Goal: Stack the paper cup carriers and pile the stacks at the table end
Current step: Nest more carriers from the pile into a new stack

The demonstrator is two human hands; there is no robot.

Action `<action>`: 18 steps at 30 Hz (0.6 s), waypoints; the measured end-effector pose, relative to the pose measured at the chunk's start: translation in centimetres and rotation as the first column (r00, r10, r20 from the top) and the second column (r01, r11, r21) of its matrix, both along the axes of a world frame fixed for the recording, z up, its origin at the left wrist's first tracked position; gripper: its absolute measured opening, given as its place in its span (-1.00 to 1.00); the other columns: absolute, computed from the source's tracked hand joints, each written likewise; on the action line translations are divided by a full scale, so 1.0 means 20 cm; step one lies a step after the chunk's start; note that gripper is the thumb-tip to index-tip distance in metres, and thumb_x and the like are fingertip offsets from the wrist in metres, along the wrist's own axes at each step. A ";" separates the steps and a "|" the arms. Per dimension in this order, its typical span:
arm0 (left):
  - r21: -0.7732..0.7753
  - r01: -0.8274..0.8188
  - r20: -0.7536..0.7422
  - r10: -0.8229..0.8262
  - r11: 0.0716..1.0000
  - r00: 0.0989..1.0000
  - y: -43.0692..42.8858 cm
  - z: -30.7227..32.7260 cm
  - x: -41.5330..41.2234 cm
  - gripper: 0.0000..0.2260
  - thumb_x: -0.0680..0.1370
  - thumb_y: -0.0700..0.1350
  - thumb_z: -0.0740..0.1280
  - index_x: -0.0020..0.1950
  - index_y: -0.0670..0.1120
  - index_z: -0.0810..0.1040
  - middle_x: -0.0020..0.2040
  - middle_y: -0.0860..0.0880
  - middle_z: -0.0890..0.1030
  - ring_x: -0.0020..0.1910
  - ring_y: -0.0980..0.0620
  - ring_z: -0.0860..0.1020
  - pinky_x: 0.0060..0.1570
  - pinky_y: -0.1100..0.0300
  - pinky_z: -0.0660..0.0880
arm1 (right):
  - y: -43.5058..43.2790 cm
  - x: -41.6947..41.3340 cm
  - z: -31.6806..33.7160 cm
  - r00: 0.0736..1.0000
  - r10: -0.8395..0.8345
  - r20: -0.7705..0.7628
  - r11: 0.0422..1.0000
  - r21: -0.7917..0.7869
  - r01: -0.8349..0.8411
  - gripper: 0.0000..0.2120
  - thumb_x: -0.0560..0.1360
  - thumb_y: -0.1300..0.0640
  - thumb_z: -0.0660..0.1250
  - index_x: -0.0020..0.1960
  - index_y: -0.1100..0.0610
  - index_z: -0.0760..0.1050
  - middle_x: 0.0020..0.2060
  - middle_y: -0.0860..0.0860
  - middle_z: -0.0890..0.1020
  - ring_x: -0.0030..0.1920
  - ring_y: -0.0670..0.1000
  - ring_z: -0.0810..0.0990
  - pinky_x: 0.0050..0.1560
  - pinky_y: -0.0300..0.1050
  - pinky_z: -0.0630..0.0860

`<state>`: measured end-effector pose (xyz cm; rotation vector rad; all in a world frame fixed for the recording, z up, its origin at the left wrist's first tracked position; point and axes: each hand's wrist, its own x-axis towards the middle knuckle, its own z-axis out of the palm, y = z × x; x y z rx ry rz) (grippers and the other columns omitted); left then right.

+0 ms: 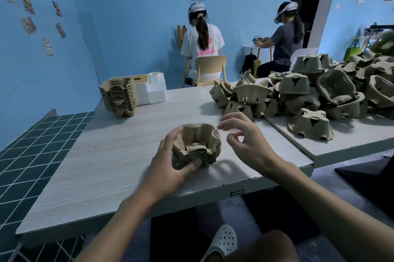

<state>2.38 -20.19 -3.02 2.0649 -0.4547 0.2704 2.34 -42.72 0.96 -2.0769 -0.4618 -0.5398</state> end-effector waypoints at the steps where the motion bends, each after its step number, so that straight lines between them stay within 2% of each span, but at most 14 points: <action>1: 0.043 -0.016 0.008 0.016 0.999 1.000 0.00 0.00 0.00 -0.34 0.32 0.29 0.51 0.29 0.49 0.21 0.26 0.25 0.40 0.23 0.41 0.41 0.15 0.47 0.32 | -0.03 0.04 0.00 0.999 -0.046 0.004 0.999 -0.001 0.046 -0.76 0.52 0.37 0.25 0.01 0.09 0.58 0.14 -0.04 0.51 0.06 -0.12 0.55 0.03 -0.31 0.49; 3: 0.089 -0.035 0.012 0.034 0.995 0.999 0.00 -0.01 0.01 -0.42 0.27 0.41 0.35 0.24 0.49 0.24 0.22 0.27 0.40 0.18 0.47 0.37 0.11 0.48 0.30 | -0.10 0.12 0.01 0.990 -0.143 0.001 0.990 -0.007 0.143 -0.83 0.54 0.34 0.26 0.05 0.16 0.56 0.13 0.01 0.49 0.00 -0.14 0.53 -0.01 -0.40 0.47; 5: 0.104 -0.035 0.013 0.034 0.994 0.999 0.00 -0.01 0.02 -0.42 0.28 0.43 0.31 0.26 0.45 0.25 0.27 0.23 0.41 0.15 0.44 0.40 0.16 0.33 0.37 | -0.17 0.23 0.02 0.971 -0.239 0.012 0.970 -0.041 0.240 -0.85 0.54 0.33 0.28 0.09 0.19 0.53 0.16 0.05 0.46 -0.02 -0.11 0.52 -0.03 -0.47 0.44; 7: 0.122 -0.036 0.011 0.035 0.992 0.999 0.00 -0.02 0.03 -0.41 0.30 0.45 0.28 0.29 0.44 0.22 0.33 0.21 0.41 0.16 0.26 0.48 0.25 0.11 0.44 | -0.22 0.34 0.04 0.951 -0.306 0.048 0.947 -0.081 0.310 -0.74 0.52 0.32 0.32 0.20 0.21 0.49 0.25 0.09 0.40 0.04 0.02 0.54 0.08 -0.32 0.48; 9: 0.153 -0.046 0.007 0.045 0.987 0.999 0.00 -0.02 0.03 -0.40 0.33 0.47 0.24 0.32 0.44 0.18 0.36 0.22 0.40 0.19 0.04 0.52 0.26 -0.05 0.46 | -0.26 0.45 0.06 0.937 -0.340 0.083 0.935 -0.072 0.346 -0.61 0.50 0.31 0.35 0.31 0.21 0.41 0.34 0.11 0.34 0.06 0.11 0.57 0.12 -0.13 0.53; 11: 0.171 -0.052 0.006 0.051 0.984 0.999 0.00 -0.03 0.03 -0.42 0.34 0.48 0.23 0.32 0.42 0.18 0.34 0.21 0.42 0.17 -0.03 0.54 0.22 -0.09 0.48 | -0.27 0.55 0.09 0.916 -0.385 0.116 0.916 -0.069 0.394 -0.52 0.51 0.28 0.35 0.40 0.17 0.34 0.41 0.10 0.31 0.09 0.16 0.58 0.16 0.01 0.53; 14: 0.186 -0.055 -0.004 0.057 0.981 0.998 0.01 -0.03 0.03 -0.45 0.34 0.50 0.23 0.27 0.43 0.19 0.24 0.15 0.49 0.10 -0.10 0.55 0.18 -0.13 0.50 | -0.29 0.66 0.13 0.893 -0.445 0.071 0.871 -0.199 0.449 -0.41 0.52 0.21 0.33 0.50 0.12 0.22 0.46 0.09 0.29 0.26 0.16 0.48 0.24 0.08 0.46; 16: 0.199 -0.051 -0.015 0.055 0.979 0.998 0.01 -0.03 0.04 -0.46 0.33 0.52 0.22 0.24 0.44 0.17 0.18 0.16 0.52 0.06 -0.13 0.56 0.16 -0.16 0.50 | -0.29 0.70 0.15 0.872 -0.488 0.047 0.832 -0.275 0.481 -0.41 0.52 0.17 0.32 0.50 0.08 0.21 0.43 0.12 0.34 0.24 0.20 0.49 0.17 0.15 0.49; 18: 0.200 -0.051 -0.019 0.056 0.978 0.998 0.01 -0.03 0.04 -0.46 0.33 0.54 0.21 0.24 0.45 0.16 0.15 0.18 0.53 0.05 -0.14 0.57 0.15 -0.16 0.50 | -0.29 0.69 0.16 0.844 -0.531 0.077 0.790 -0.315 0.526 -0.48 0.54 0.12 0.33 0.46 0.07 0.27 0.38 0.14 0.39 0.19 0.23 0.51 0.04 0.13 0.52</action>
